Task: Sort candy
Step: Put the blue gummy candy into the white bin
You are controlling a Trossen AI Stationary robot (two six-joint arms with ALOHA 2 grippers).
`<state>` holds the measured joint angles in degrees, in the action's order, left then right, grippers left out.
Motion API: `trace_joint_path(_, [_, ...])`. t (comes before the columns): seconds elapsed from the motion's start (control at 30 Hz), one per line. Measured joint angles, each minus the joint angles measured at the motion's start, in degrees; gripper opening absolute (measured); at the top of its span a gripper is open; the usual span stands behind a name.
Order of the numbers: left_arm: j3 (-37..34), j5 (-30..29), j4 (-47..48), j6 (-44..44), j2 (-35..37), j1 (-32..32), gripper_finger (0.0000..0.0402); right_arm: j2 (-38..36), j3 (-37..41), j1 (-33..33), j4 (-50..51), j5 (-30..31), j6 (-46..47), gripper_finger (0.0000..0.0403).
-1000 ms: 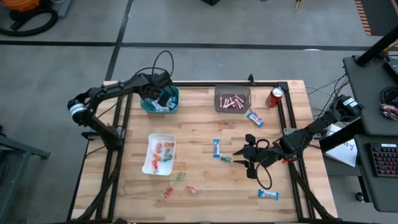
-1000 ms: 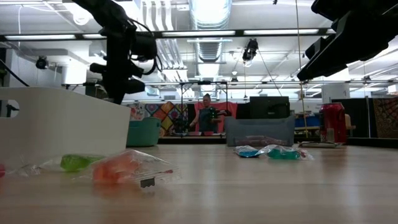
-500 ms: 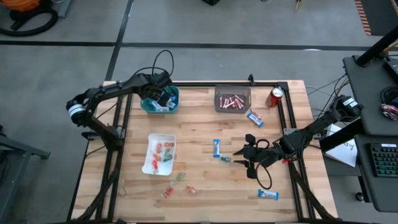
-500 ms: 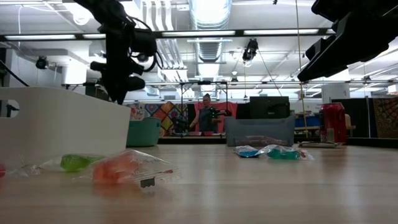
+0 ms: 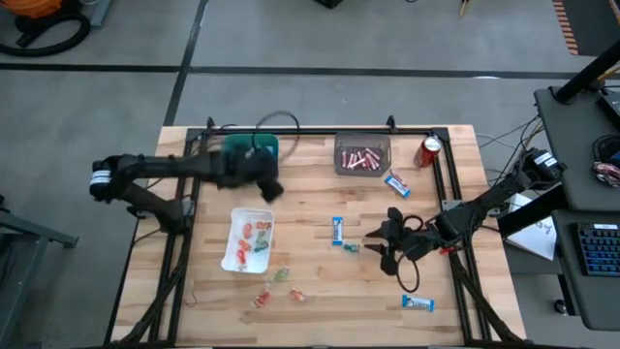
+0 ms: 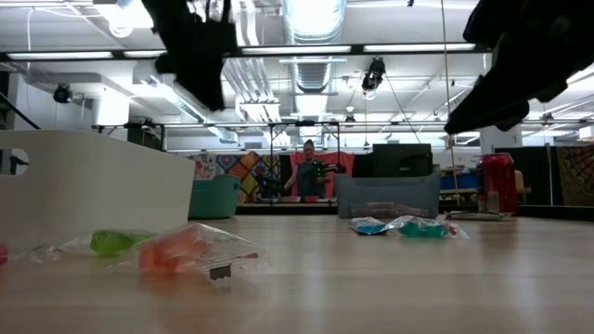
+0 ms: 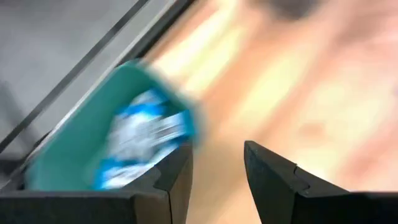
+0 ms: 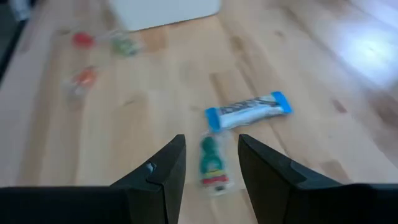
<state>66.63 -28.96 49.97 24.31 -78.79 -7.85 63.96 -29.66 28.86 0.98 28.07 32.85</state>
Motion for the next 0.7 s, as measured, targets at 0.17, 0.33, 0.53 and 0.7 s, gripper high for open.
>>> trace_joint_path(0.17, [-0.02, -2.48, -7.28, 0.68, 0.61, 14.51, 0.0127, 0.00, 1.09, -0.02, 0.06, 1.21, 1.09, 0.0139])
trace_joint_path(0.33, [-0.02, -8.34, -12.88, 0.68, -0.94, 25.66, 0.0127, 0.00, 1.13, -0.02, 0.01, 1.23, -0.50, 0.0139])
trace_joint_path(0.53, [-0.02, -9.39, -15.58, 0.09, -4.64, 33.58, 0.0127, 0.00, 1.13, -0.02, -0.08, 2.54, -4.42, 0.0139])
trace_joint_path(0.7, [-0.02, -9.48, -18.33, -1.37, -9.16, 36.32, 0.0127, 0.00, 1.26, -0.13, -3.20, 5.84, -10.91, 0.0139])
